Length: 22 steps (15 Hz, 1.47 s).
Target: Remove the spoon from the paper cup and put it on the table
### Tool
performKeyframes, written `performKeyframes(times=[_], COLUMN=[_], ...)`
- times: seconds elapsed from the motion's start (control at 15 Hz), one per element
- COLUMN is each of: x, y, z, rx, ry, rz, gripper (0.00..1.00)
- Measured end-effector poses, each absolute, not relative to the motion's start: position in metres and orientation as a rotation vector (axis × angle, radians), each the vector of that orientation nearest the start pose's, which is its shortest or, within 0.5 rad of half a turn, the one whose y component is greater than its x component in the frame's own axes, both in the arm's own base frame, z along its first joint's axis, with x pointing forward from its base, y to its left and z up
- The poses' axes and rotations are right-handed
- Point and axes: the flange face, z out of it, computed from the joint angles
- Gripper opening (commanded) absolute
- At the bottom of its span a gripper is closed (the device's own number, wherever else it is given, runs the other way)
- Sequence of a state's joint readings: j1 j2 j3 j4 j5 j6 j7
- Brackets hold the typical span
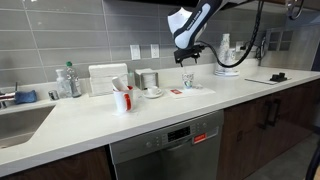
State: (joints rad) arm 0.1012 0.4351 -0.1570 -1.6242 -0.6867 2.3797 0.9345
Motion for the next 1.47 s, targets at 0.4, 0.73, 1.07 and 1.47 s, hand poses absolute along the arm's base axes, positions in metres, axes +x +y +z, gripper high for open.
performKeyframes(times=[0.4,0.73,1.07,1.47], x=[0.729,0.742,0.751,0.761], y=[-0.026,-0.017,-0.015,-0.013], z=[0.385,0.373,0.367,0.357], rx=[-3.357,-3.391,-3.397,-3.378], ry=[1.023,1.137,1.242,1.272], rz=[-1.038,-1.094,-1.158,-1.224], gripper=[1.00,1.00,0.90,0.73])
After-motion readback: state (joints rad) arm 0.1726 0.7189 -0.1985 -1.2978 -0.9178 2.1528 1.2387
